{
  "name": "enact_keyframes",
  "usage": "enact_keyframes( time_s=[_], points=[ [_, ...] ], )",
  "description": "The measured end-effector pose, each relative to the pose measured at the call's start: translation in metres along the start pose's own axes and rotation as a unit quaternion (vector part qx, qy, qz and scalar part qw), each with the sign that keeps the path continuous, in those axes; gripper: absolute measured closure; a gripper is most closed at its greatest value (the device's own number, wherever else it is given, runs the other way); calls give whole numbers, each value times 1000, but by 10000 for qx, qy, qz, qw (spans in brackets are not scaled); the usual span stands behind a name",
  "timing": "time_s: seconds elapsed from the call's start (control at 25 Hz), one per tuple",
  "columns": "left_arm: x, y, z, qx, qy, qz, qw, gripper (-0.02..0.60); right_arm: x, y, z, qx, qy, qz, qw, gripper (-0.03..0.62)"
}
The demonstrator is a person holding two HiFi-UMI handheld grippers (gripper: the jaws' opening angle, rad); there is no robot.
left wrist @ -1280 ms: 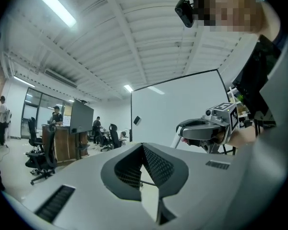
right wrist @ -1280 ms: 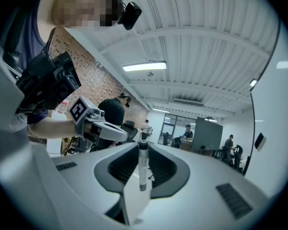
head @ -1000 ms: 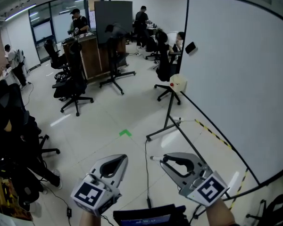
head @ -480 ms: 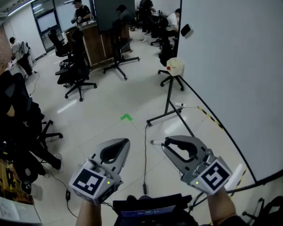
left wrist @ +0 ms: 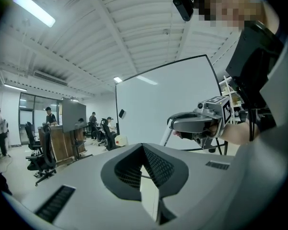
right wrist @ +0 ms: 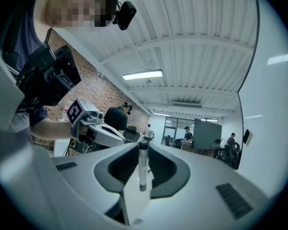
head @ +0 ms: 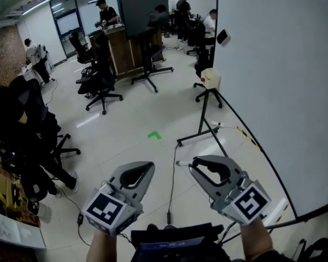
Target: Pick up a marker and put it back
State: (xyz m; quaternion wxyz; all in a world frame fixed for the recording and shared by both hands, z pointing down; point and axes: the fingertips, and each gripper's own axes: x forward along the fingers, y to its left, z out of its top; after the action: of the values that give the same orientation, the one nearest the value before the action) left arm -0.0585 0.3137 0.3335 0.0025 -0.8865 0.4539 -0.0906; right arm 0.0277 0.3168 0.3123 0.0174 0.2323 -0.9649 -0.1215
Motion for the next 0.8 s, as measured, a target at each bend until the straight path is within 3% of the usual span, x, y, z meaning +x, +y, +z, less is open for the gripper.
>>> enact_keyframes(
  time_s=[0.44,0.8],
  points=[
    [-7,-23,-4,-119,49,501,9987,584,-24,4,-14,283,-70,482,9984,514],
    [-27,-5,-19,-229,-24,498,9985,583,-6,17,-24,299,97,453,9985,514]
  ],
)
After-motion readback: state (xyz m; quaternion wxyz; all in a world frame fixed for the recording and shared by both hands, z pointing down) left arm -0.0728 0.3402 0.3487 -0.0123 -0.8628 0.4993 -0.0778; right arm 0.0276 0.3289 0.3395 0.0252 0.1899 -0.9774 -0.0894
